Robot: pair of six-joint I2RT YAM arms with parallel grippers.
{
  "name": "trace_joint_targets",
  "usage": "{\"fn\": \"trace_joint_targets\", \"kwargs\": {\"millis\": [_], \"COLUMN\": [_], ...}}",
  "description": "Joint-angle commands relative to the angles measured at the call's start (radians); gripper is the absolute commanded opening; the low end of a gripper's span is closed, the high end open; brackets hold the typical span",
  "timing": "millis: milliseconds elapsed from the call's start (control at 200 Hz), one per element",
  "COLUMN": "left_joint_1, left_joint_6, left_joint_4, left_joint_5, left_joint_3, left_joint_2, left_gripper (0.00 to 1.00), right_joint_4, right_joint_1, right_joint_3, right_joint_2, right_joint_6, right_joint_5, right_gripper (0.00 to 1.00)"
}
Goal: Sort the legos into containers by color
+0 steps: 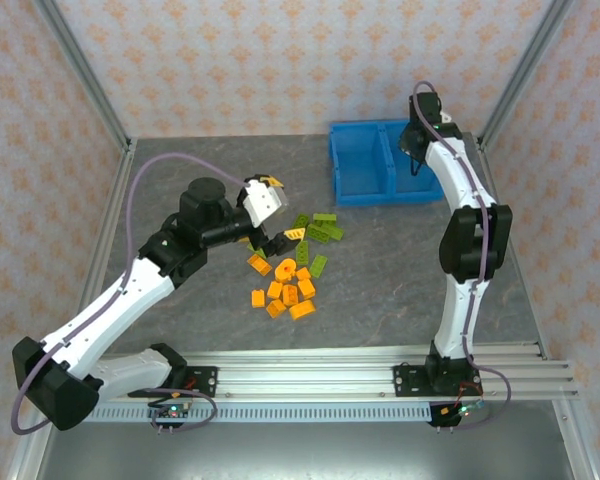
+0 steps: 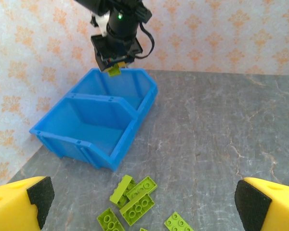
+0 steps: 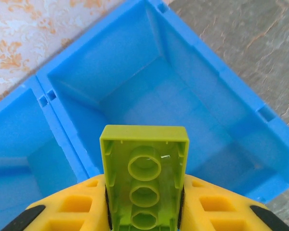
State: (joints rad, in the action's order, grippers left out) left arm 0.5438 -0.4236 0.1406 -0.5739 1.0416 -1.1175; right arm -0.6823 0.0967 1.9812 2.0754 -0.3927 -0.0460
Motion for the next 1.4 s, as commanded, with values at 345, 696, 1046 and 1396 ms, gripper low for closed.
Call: {"fn": "trace_joint_targets", "kwargs": {"millis": [345,696,1046,1396], "left_joint_1": [0.008,0.009,0.021,0.028], "left_joint_6": [-0.016,-0.036,-0.166,-0.355], "left_joint_4": [-0.074,-0.072,0.053,0.202], "left_joint_5": [0.036,0.057,0.03,0.036], "left_joint_3": [-0.085,-0.105,-0.1,-0.097], "left_joint_2": [0.031,0.033,0.04,0.054], "left_gripper": [1.0,1.0,1.0,1.0], "right_joint_4": [0.27,0.168,0.288,0.138], "right_joint_1": [-0.006,-0.027,0.032,0.398], "right_joint_3": [-0.241,-0.15,-0.589,-0.824], "right_joint_2": [-0.002,0.037,-0.37,-0.586], "right_joint_6": [0.078,0.06,0.078,-0.172], "right_joint_5": [-0.014,-0.011,0.05,0.211], "right_gripper": [0.34,0.55,0.55,0.64]}}
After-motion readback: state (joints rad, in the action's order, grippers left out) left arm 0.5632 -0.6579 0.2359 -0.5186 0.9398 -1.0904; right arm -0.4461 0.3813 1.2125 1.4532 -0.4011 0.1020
